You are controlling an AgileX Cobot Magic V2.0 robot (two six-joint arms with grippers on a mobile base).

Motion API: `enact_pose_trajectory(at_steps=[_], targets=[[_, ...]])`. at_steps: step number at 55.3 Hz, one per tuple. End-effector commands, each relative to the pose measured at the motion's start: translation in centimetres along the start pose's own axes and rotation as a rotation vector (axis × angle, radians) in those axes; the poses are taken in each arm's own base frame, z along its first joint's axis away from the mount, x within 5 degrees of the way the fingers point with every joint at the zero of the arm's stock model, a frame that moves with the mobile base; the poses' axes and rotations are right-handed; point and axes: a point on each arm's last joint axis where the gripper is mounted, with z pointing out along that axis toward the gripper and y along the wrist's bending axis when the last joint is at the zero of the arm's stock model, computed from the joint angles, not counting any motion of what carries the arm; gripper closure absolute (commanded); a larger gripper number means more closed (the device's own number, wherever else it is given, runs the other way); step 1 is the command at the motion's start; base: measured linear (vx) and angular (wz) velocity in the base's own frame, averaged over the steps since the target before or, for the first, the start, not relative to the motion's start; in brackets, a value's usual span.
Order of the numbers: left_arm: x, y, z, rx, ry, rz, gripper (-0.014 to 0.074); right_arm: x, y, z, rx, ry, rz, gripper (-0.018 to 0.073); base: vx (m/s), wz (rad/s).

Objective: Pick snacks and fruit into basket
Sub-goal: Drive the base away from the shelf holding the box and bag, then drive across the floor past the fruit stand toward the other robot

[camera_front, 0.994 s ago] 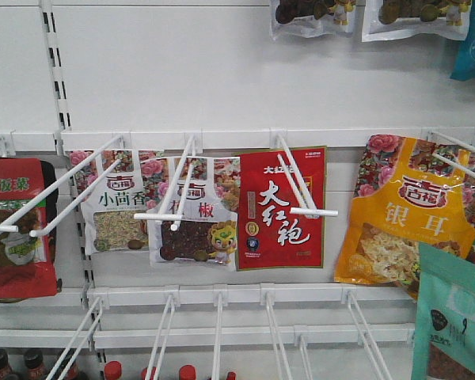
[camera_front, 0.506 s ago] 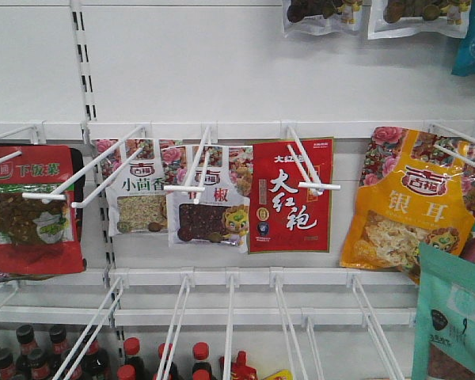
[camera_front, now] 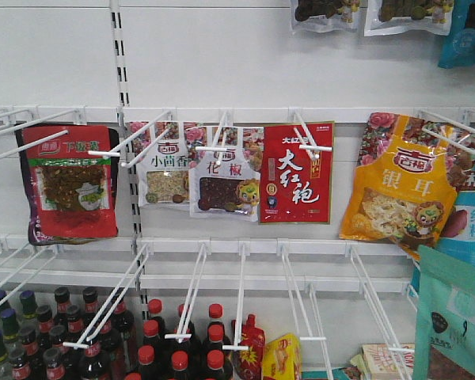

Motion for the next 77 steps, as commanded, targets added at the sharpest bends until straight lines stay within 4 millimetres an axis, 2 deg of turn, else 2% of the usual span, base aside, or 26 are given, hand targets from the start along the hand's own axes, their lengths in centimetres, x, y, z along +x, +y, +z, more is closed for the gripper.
enact_pose_trajectory(at_steps=[1, 51, 77], targets=[[-1.85, -0.25, -0.5, 0.026, -0.117, 0.009, 0.0595, -1.73, -0.15, -0.64, 0.015, -0.121, -0.01, 0.0568, -0.26, 0.03], [-1.85, -0.25, -0.5, 0.026, -0.117, 0.009, 0.0595, -1.73, -0.15, -0.64, 0.015, -0.121, -0.01, 0.0568, -0.3, -0.08], [-1.85, -0.25, -0.5, 0.026, -0.117, 0.009, 0.0595, -1.72, -0.15, -0.64, 0.015, -0.12, -0.01, 0.0568, -0.23, -0.43]])
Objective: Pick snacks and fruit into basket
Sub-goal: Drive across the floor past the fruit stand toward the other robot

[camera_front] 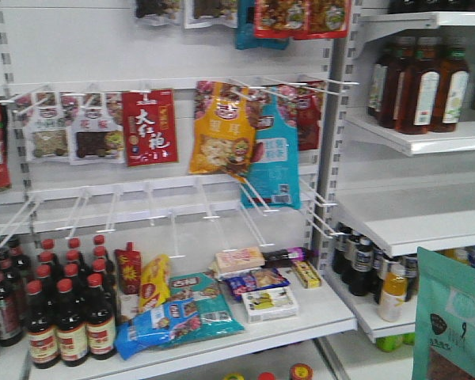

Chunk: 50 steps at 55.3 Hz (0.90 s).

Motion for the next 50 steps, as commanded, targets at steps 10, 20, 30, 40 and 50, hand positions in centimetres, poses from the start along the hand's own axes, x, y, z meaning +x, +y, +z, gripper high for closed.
enact_pose_trajectory(at_steps=[10, 20, 30, 40, 50], targets=[[-1.86, -0.25, -0.5, 0.027, -0.119, 0.009, 0.0595, -1.75, -0.15, -0.65, 0.016, -0.124, -0.01, 0.0568, -0.14, -0.66], [-1.86, -0.25, -0.5, 0.027, -0.119, 0.009, 0.0595, -1.76, -0.16, -0.65, 0.016, -0.125, -0.01, 0.0568, -0.12, -0.73], [-1.86, -0.25, -0.5, 0.027, -0.119, 0.009, 0.0595, -1.76, -0.16, -0.65, 0.016, -0.125, -0.01, 0.0568, -0.08, -0.75], [-1.86, -0.25, -0.5, 0.027, -0.119, 0.009, 0.0595, -1.49, -0.12, -0.62, 0.012, -0.095, -0.01, 0.0568, -0.04, -0.73], [-1.86, -0.25, -0.5, 0.027, -0.119, 0.009, 0.0595, -1.34, -0.11, -0.6, 0.01, -0.079, -0.01, 0.0568, 0.01, -0.7]])
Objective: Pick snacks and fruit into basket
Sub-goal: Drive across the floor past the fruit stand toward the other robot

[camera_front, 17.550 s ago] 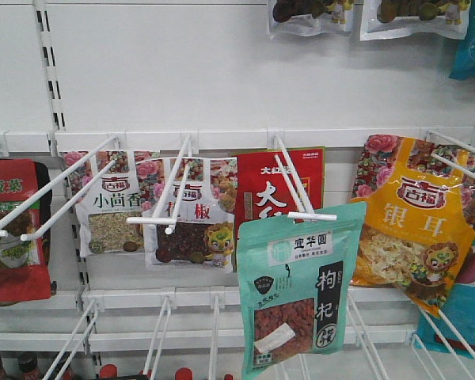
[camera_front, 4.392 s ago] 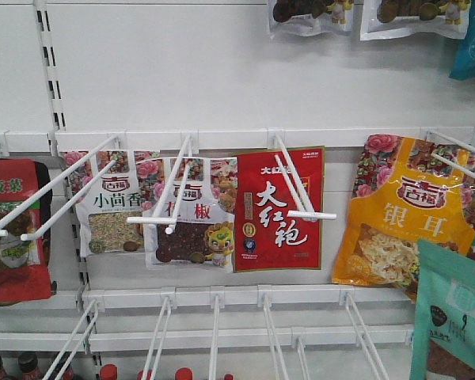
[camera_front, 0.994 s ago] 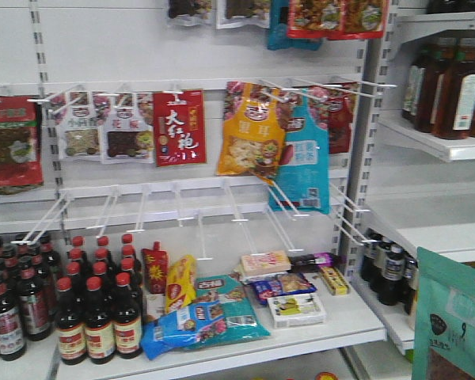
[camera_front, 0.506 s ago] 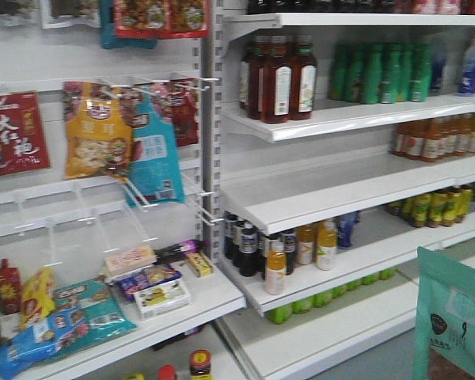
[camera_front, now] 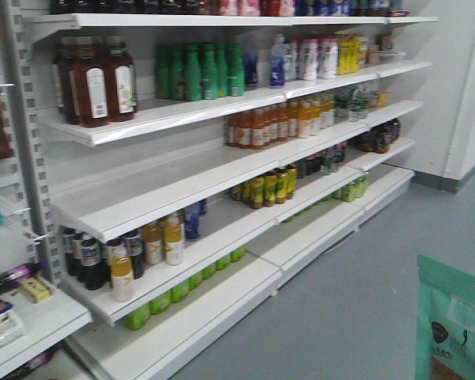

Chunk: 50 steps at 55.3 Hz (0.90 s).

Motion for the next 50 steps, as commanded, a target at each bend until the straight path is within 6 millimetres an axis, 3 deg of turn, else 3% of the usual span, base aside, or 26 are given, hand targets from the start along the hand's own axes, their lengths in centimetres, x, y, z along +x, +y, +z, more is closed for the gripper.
enact_pose_trajectory(at_steps=[1, 50], targets=[[-1.87, -0.25, -0.5, 0.027, -0.12, 0.009, 0.0595, -1.6, -0.14, -0.65, 0.014, -0.109, -0.009, 0.0568, 0.03, -0.7], [-1.87, -0.25, -0.5, 0.027, -0.12, 0.009, 0.0595, -1.59, -0.14, -0.65, 0.014, -0.108, -0.009, 0.0568, 0.14, -0.79]])
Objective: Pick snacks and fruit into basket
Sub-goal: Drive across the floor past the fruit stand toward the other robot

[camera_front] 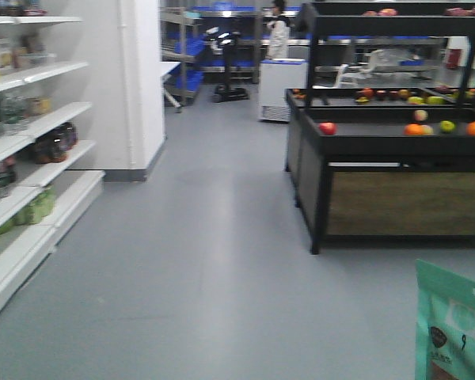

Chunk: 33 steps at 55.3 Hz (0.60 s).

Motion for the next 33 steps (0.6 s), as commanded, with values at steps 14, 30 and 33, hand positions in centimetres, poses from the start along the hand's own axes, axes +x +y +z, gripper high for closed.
enact_pose_trajectory(at_steps=[14, 30, 33], targets=[[-1.87, -0.26, -0.5, 0.028, -0.119, 0.008, 0.0595, -1.69, -0.15, -0.67, 0.016, -0.12, -0.009, 0.0568, 0.25, -0.99], [-1.87, -0.26, -0.5, 0.028, -0.12, 0.008, 0.0595, -1.68, -0.15, -0.67, 0.015, -0.119, -0.009, 0.0568, 0.27, -0.97], [-1.87, -0.26, -0.5, 0.028, -0.12, 0.008, 0.0595, -1.67, -0.15, -0.67, 0.015, -0.118, -0.009, 0.0568, 0.29, -0.91]])
